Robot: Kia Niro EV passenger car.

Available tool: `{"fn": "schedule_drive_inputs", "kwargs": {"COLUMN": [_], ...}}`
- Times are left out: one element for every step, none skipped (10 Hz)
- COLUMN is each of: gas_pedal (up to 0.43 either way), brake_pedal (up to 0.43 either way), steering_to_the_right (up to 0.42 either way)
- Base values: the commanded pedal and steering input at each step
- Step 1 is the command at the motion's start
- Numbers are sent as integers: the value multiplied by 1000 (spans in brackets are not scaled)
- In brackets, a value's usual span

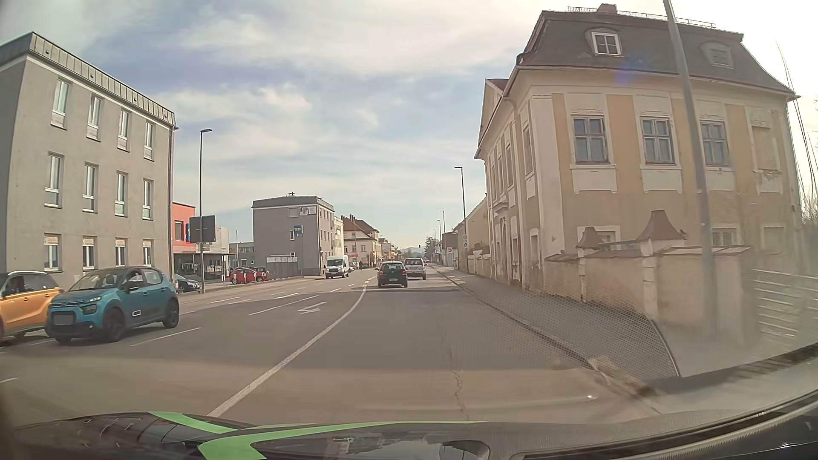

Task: Follow the waypoints while adhering to traffic rules and regulations

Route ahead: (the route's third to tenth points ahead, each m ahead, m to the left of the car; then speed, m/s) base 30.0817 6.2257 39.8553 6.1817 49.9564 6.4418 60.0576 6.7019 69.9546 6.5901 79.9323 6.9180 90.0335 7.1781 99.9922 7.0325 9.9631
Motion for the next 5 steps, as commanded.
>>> {"fn": "schedule_drive_inputs", "kwargs": {"gas_pedal": [339, 339, 339, 339, 339], "brake_pedal": [0, 0, 0, 0, 0], "steering_to_the_right": [-25, -17, -10, -5, -5]}}
